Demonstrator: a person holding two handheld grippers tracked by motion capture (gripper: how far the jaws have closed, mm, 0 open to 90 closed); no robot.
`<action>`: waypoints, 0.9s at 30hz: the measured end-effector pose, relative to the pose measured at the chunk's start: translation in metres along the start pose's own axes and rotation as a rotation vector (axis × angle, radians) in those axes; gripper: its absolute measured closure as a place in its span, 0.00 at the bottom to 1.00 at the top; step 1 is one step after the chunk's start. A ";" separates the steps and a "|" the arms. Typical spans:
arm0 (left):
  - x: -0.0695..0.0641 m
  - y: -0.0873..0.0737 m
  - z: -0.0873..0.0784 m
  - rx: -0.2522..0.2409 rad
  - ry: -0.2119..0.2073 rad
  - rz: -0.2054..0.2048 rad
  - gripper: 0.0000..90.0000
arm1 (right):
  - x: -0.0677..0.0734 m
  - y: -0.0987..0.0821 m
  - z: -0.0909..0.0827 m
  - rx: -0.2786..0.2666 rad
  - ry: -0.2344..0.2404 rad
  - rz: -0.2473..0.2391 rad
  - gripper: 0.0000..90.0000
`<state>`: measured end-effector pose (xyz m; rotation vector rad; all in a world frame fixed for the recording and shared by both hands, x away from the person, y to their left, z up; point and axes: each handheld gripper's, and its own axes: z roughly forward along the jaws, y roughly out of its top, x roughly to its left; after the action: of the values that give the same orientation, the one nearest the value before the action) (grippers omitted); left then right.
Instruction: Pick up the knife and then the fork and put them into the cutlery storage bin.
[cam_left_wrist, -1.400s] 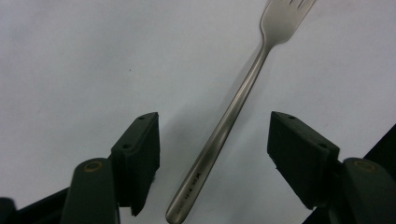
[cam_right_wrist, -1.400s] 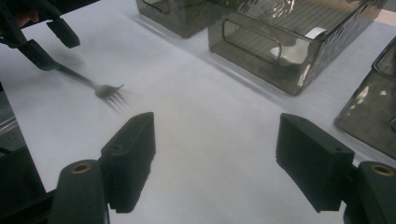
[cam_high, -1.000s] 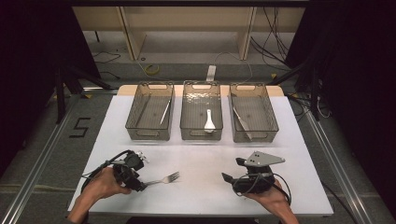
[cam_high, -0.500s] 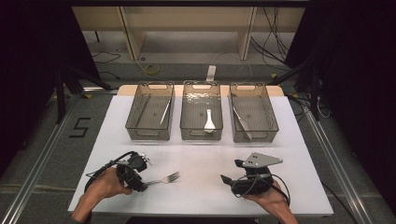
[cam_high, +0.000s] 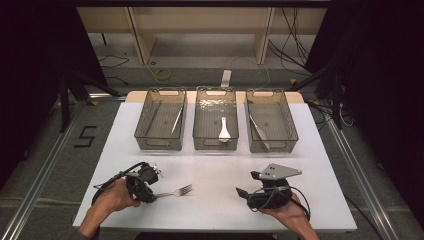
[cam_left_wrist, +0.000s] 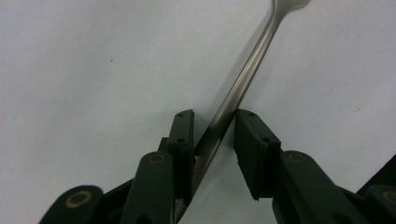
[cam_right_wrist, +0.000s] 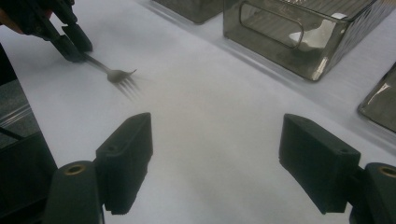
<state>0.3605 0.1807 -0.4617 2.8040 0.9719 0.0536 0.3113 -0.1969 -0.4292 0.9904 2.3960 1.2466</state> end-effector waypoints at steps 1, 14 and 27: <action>0.000 0.000 0.000 -0.003 0.003 0.005 0.76 | 0.000 0.000 0.000 0.000 0.000 -0.001 0.30; 0.002 -0.004 -0.001 -0.047 -0.039 0.031 0.90 | 0.000 0.000 -0.001 0.004 0.001 -0.004 0.30; -0.006 0.000 -0.016 -0.116 -0.088 0.047 0.91 | 0.001 0.001 0.000 -0.002 0.009 -0.004 0.31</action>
<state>0.3546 0.1796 -0.4455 2.6988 0.8547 -0.0067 0.3108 -0.1959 -0.4277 0.9811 2.4016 1.2549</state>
